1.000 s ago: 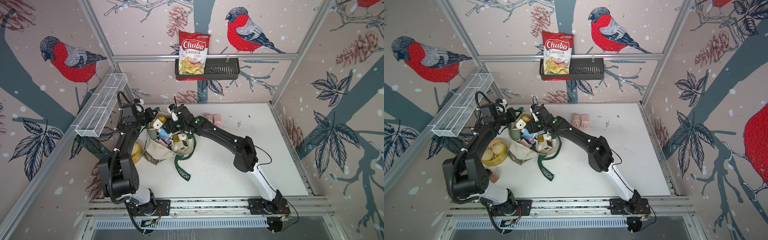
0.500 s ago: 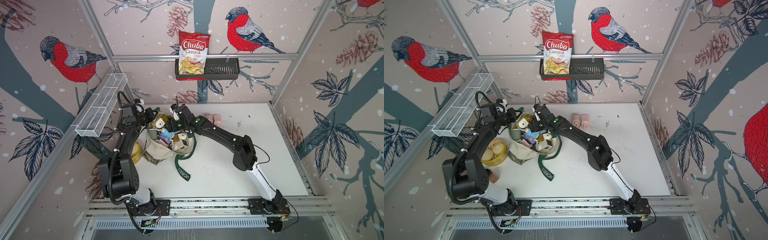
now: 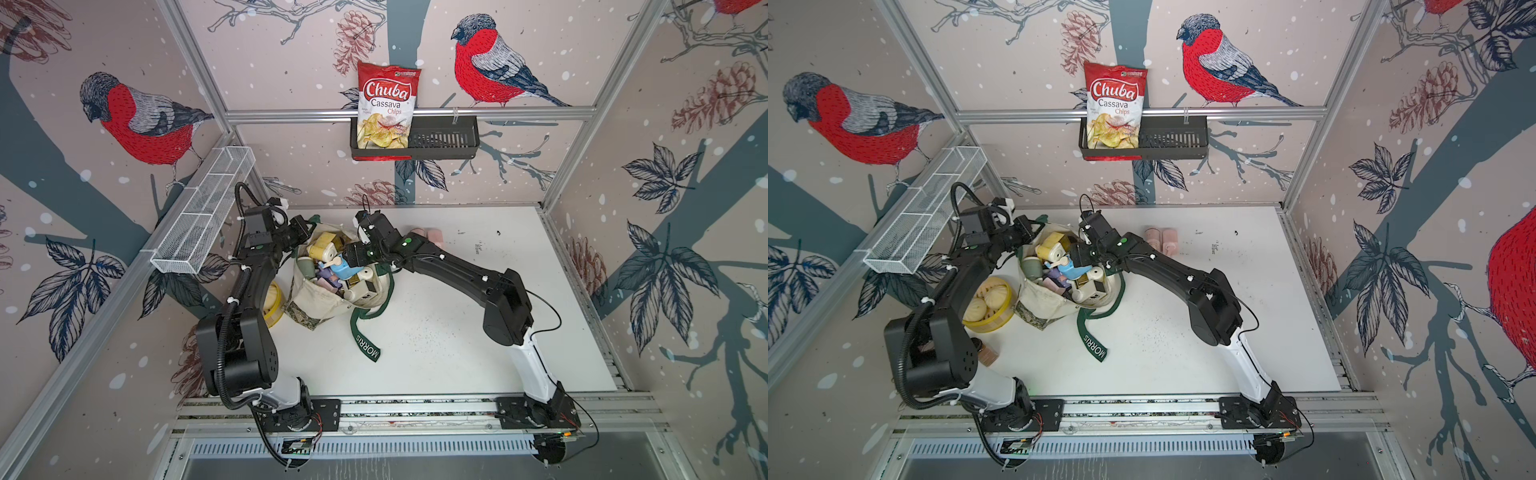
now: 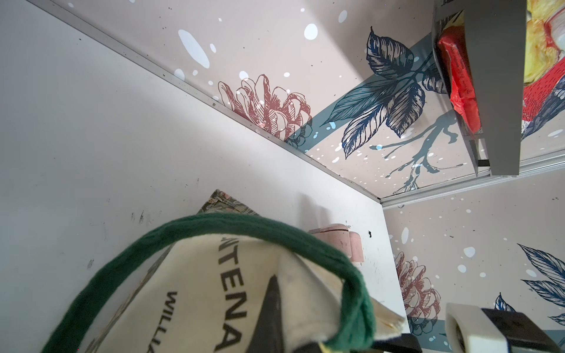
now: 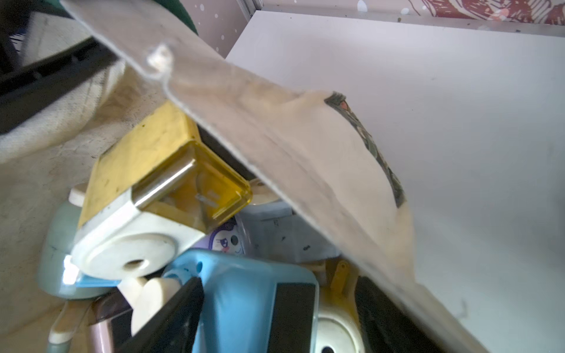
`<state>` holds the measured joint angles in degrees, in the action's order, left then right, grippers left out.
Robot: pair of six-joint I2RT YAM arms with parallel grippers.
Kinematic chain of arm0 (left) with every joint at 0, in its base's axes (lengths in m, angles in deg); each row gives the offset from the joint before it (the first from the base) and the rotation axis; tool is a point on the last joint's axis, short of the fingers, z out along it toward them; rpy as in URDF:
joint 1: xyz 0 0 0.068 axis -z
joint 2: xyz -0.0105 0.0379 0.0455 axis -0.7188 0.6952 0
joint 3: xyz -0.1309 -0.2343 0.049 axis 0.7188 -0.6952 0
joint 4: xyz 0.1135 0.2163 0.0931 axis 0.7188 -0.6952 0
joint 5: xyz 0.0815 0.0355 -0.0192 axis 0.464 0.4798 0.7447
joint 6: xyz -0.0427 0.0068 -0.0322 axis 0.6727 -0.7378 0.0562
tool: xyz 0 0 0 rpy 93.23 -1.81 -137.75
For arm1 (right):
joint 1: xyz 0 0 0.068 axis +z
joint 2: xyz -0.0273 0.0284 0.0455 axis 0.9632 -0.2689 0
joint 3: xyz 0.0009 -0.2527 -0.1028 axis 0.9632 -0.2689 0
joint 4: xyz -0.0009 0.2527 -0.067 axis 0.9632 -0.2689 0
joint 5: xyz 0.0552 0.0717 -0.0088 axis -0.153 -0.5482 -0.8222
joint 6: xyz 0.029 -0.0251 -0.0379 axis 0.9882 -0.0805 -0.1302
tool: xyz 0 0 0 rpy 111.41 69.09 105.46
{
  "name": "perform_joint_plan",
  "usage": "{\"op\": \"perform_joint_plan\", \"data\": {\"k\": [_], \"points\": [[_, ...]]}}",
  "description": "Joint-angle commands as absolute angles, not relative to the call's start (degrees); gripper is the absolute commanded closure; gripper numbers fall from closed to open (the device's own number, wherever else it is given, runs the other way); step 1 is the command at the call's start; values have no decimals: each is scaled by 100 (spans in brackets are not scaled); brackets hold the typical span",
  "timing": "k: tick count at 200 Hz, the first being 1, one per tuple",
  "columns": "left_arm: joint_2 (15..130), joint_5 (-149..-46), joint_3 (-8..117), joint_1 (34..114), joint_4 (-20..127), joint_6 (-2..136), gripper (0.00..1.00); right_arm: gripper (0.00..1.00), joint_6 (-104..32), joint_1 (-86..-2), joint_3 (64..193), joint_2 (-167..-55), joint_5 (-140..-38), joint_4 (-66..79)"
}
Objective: Take out the pencil sharpeners from the tote bags
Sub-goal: Adjust the pencil sharpener in the canvas bag.
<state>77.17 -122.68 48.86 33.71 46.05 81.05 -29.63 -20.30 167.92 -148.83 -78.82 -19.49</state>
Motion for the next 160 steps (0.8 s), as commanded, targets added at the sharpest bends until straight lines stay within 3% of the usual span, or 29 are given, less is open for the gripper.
{"op": "perform_joint_plan", "data": {"k": [1,88,129,160], "points": [[7645,-12483,4961,3350,5288,8100,100,17,-3143,-2107,16485,-14634,-7405,-2215],[7615,-12472,4962,3349,5272,8089,100,16,-4403,-2114,16020,-14011,-8168,-1961],[7616,-12464,4978,3348,5255,8072,100,16,-3825,-1929,16066,-13791,-7356,-2354],[7608,-12450,4972,3348,5247,8067,100,15,-3181,-1611,14857,-13168,-6874,-1454]]}}
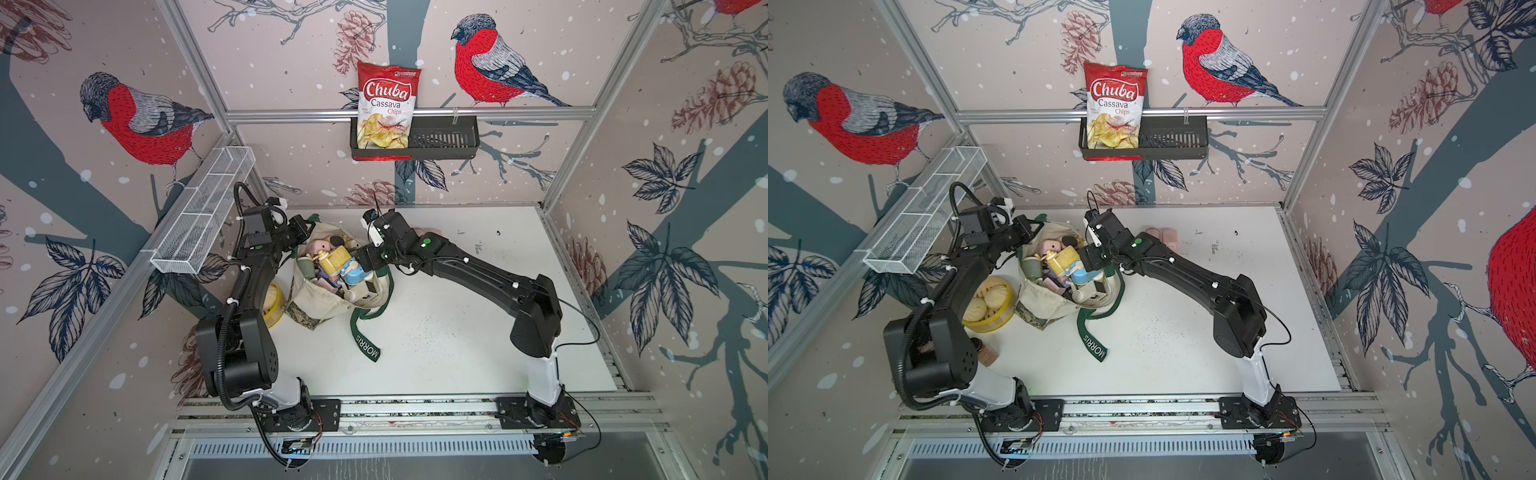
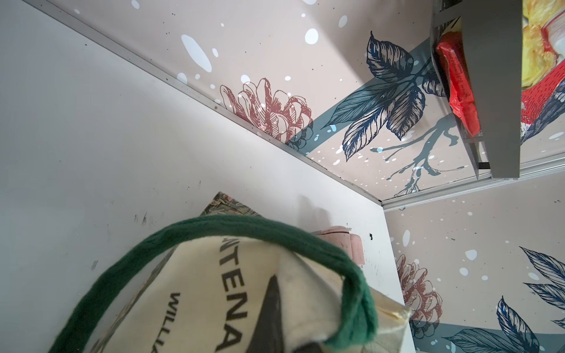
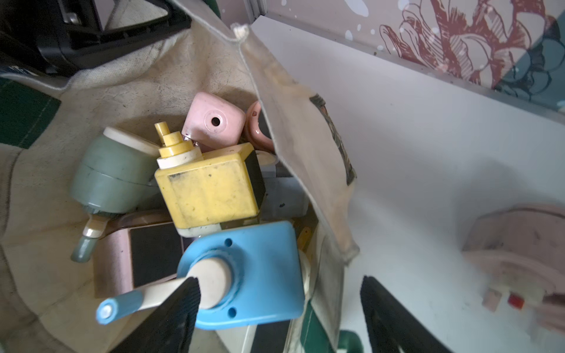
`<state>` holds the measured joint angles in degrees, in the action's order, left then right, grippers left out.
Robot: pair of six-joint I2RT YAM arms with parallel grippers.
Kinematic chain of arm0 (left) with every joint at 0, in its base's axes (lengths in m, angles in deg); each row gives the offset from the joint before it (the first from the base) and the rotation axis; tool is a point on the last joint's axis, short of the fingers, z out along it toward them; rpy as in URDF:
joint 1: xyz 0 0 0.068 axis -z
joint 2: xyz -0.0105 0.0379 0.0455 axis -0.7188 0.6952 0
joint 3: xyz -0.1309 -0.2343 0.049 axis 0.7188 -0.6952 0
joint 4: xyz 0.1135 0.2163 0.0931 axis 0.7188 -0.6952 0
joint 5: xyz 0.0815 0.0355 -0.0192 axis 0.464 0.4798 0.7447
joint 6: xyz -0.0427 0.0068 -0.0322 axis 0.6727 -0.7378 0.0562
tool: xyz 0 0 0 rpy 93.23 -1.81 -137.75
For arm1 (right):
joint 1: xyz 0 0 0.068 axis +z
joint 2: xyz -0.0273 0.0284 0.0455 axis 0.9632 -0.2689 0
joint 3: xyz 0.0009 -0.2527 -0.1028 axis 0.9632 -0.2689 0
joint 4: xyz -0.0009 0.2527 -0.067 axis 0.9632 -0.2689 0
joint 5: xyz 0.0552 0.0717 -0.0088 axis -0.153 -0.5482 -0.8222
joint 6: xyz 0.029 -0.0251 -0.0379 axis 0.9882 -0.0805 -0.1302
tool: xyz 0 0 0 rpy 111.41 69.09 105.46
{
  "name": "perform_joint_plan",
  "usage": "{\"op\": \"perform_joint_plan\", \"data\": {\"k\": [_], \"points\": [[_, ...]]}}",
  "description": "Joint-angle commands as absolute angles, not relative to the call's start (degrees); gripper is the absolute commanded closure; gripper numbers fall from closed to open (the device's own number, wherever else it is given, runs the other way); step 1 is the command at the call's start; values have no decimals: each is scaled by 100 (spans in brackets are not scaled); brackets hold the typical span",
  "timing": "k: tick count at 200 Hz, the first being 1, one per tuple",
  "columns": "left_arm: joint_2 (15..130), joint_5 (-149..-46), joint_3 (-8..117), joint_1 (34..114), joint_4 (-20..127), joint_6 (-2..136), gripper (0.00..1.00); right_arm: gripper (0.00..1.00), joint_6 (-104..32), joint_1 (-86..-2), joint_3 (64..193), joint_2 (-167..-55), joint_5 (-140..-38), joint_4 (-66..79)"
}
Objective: Take out the pencil sharpeners from the tote bags
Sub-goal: Adjust the pencil sharpener in the canvas bag, then pick up the pencil sharpener from the canvas bag.
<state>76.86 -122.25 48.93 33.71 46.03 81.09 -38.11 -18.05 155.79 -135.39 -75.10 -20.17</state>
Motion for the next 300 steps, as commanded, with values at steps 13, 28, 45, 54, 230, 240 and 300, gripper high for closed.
{"op": "perform_joint_plan", "data": {"k": [13,28,45,54,230,240,300], "points": [[7614,-12457,4978,3348,5258,8064,100,15,-2893,-1485,14355,-12975,-6832,-927],[7617,-12449,4978,3352,5237,8067,100,15,-2745,-1296,14057,-12910,-6697,-628],[7615,-12448,4973,3348,5248,8063,100,14,-2668,-1127,13850,-12927,-6559,-338],[7615,-12455,4975,3348,5244,8063,100,14,-2595,-1095,13838,-13007,-6582,-286],[7588,-12490,4962,3348,5285,8110,100,16,-2752,-1154,15154,-14628,-5892,-75],[7589,-12490,4967,3343,5276,8110,100,19,-2882,-1148,15066,-14549,-5954,62],[7588,-12490,4965,3348,5278,8110,100,38,-3099,-1328,14484,-14078,-6227,497]]}}
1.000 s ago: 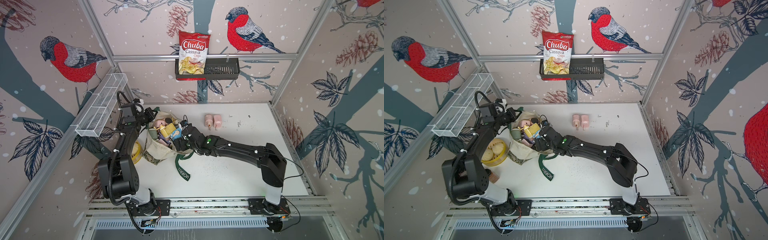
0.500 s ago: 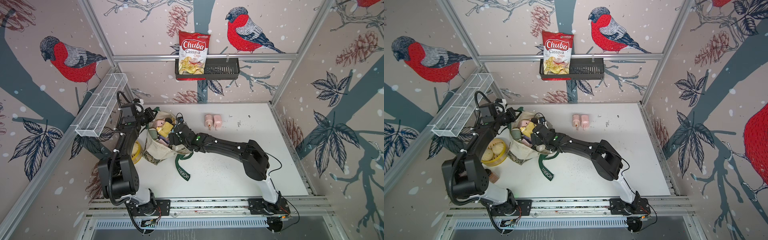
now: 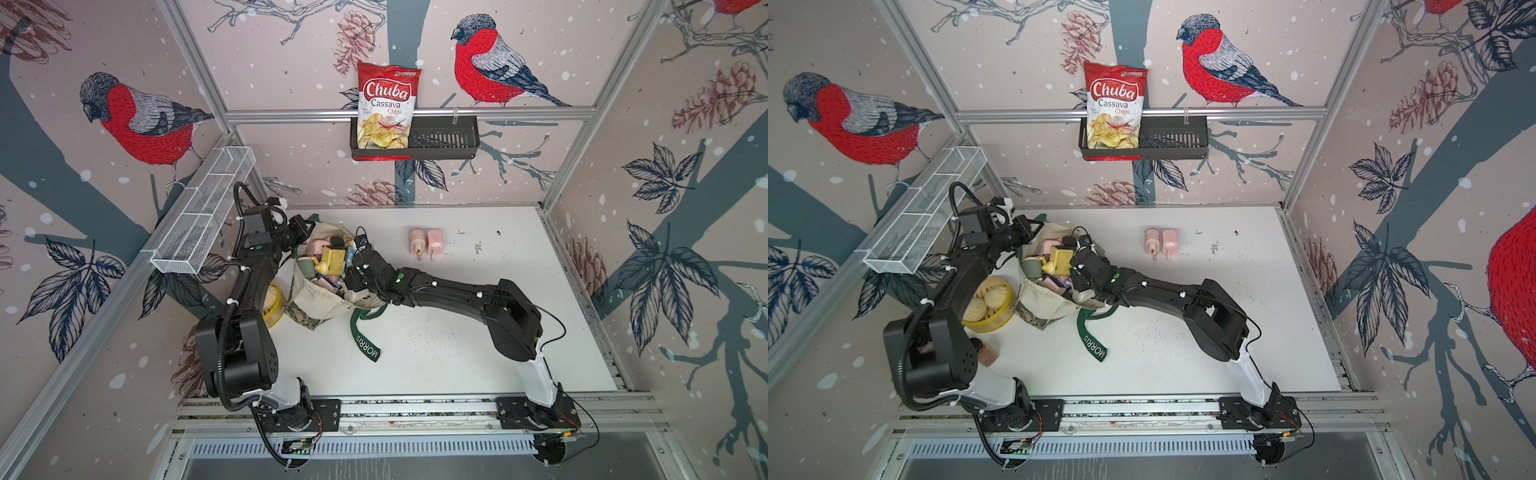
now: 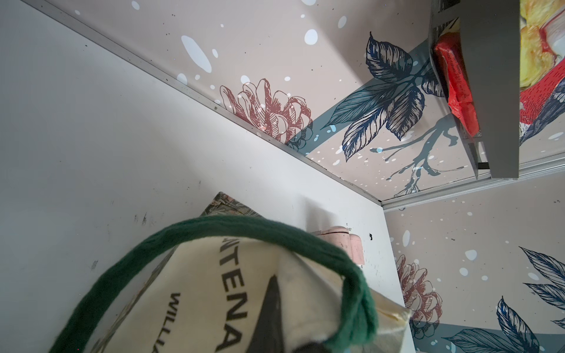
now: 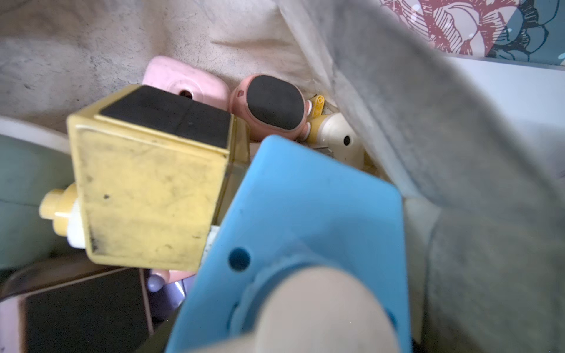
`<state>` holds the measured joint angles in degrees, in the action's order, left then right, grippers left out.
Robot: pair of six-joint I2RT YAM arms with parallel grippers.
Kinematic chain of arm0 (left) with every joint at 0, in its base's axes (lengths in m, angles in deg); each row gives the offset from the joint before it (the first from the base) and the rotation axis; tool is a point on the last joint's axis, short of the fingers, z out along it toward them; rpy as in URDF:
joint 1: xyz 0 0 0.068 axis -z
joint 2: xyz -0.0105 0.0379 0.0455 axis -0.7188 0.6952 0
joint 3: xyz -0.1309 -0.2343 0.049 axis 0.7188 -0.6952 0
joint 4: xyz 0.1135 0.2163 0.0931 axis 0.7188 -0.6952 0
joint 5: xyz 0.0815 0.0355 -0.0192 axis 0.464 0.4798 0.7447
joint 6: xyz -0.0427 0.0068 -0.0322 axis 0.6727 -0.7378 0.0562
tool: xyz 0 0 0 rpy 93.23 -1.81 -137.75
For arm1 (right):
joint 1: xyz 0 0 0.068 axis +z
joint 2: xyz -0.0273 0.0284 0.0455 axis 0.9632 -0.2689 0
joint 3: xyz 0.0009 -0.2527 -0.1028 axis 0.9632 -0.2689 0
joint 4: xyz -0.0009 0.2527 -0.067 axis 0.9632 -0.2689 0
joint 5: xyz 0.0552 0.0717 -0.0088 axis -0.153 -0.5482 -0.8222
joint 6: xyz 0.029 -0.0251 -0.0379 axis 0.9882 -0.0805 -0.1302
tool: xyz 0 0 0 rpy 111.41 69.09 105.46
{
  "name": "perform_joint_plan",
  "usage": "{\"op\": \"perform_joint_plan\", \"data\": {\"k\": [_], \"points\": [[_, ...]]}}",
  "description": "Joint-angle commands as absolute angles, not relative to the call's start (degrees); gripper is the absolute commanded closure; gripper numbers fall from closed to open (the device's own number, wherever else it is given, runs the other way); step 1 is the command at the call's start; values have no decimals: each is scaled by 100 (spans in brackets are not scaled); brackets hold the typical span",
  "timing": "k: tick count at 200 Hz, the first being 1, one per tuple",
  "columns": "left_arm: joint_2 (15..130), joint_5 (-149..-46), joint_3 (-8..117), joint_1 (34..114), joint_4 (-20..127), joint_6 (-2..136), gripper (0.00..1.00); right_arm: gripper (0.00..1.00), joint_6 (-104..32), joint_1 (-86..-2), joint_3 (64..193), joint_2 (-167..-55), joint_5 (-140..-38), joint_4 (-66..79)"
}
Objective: Take out the pencil sharpeners from the tote bags
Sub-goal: Pick up the pencil sharpener from the canvas bag.
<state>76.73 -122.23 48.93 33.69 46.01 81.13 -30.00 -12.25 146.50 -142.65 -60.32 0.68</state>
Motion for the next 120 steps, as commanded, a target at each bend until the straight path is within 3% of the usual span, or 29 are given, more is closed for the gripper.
{"op": "perform_joint_plan", "data": {"k": [1,28,68,120], "points": [[7593,-12494,4963,3348,5277,8113,100,38,-3098,-1334,14470,-14065,-6236,503],[7597,-12498,4964,3352,5288,8116,100,40,-3070,-1473,14280,-13982,-6405,603],[7588,-12499,4965,3348,5279,8114,100,27,-2985,-1600,14268,-14016,-6579,669],[7597,-12512,4962,3347,5291,8116,100,33,-2918,-1673,14484,-14166,-6742,601]]}}
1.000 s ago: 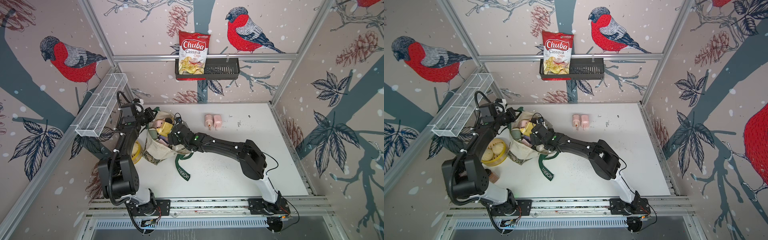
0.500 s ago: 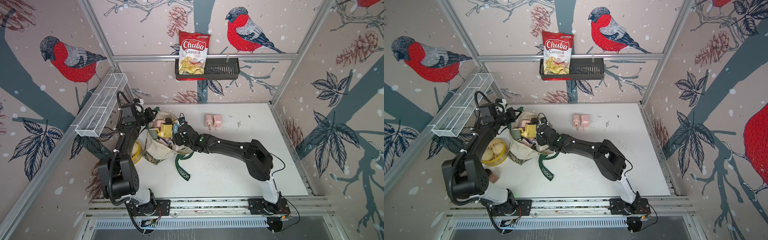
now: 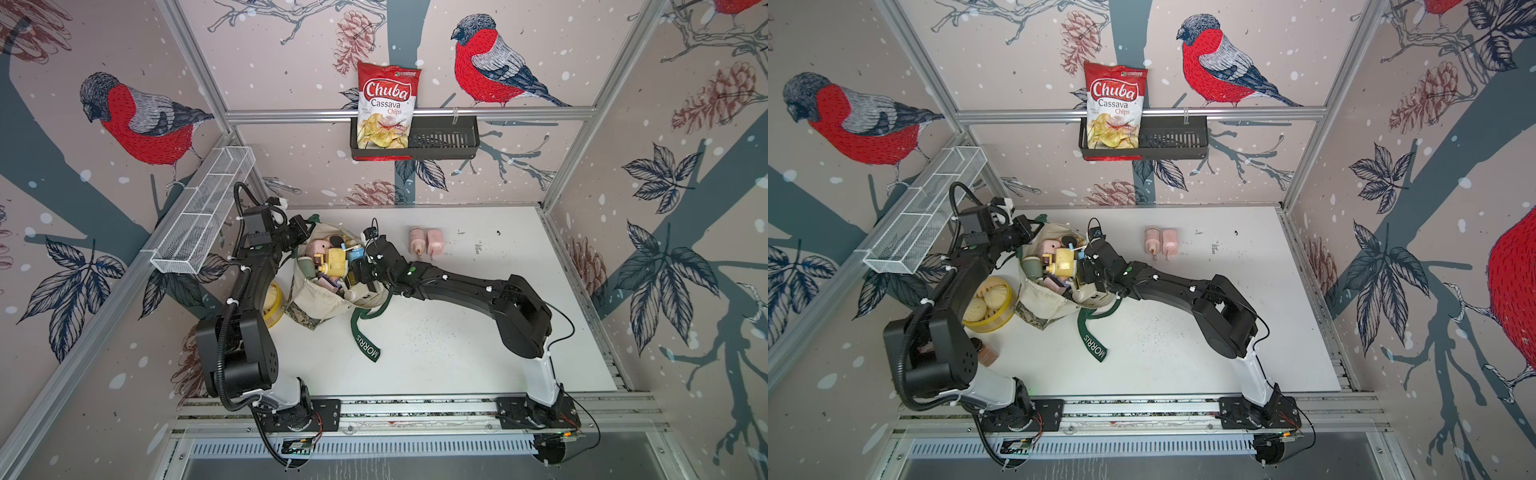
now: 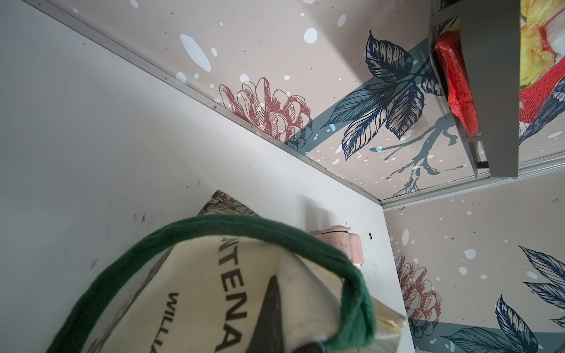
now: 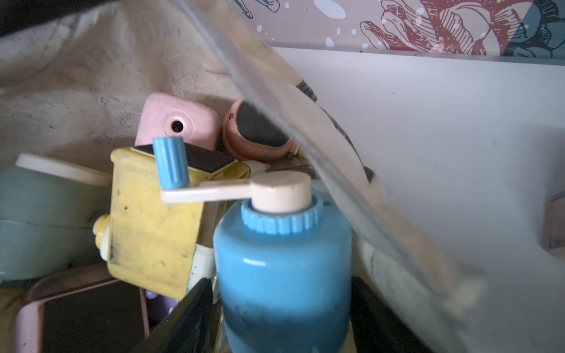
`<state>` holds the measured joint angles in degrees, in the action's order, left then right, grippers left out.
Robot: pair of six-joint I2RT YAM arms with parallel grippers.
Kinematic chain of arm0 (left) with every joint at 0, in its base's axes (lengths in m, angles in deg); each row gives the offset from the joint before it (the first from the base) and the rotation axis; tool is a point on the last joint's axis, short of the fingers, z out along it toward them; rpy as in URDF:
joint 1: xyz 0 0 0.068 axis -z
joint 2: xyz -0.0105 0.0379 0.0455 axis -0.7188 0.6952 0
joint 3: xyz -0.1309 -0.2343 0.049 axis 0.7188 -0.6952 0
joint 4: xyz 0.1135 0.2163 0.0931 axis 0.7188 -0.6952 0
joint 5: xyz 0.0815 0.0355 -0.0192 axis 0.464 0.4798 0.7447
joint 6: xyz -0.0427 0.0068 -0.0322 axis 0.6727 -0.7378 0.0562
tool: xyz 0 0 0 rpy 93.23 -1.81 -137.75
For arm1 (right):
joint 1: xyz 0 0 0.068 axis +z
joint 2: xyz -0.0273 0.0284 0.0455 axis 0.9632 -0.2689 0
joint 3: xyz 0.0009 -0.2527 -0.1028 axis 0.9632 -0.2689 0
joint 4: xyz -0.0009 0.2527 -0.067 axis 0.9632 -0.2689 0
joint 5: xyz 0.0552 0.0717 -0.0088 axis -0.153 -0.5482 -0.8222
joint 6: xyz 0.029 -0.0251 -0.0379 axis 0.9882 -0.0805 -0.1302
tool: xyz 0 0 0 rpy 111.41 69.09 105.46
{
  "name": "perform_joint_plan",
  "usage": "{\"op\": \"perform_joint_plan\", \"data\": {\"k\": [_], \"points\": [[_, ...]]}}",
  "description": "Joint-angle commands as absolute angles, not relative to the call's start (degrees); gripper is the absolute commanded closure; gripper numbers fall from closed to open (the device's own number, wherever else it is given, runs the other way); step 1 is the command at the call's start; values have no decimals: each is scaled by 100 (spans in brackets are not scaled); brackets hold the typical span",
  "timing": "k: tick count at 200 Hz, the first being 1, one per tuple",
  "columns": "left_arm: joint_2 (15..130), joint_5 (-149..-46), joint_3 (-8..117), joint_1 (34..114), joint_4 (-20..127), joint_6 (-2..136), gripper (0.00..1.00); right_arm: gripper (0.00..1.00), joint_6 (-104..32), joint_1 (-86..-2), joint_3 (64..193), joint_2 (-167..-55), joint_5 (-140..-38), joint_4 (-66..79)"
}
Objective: Take out the pencil sharpeners from the tote bags
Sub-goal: Pick up the pencil sharpener from the canvas bag.
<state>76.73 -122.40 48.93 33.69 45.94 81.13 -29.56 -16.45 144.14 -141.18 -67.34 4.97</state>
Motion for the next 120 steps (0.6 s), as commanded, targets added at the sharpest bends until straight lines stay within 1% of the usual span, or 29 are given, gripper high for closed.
{"op": "perform_joint_plan", "data": {"k": [1,17,33,60,79,105,120], "points": [[7597,-12509,4966,3348,5293,8116,100,33,-2924,-1674,14487,-14167,-6735,598],[7597,-12507,4965,3352,5287,8118,100,36,-2960,-1665,14516,-14175,-6620,566],[7597,-12507,4966,3348,5292,8116,100,36,-3003,-1669,14575,-14195,-6551,514],[7589,-12511,4961,3348,5287,8116,100,27,-3042,-1701,14731,-14351,-6512,400],[7597,-12508,4966,3348,5287,8117,100,26,-3050,-1710,14913,-14534,-6534,269],[7606,-12516,4968,3348,5286,8118,100,33,-3073,-1736,14959,-14613,-6630,311],[7606,-12516,4961,3348,5291,8116,100,38,-3132,-1745,14973,-14608,-6729,366]]}}
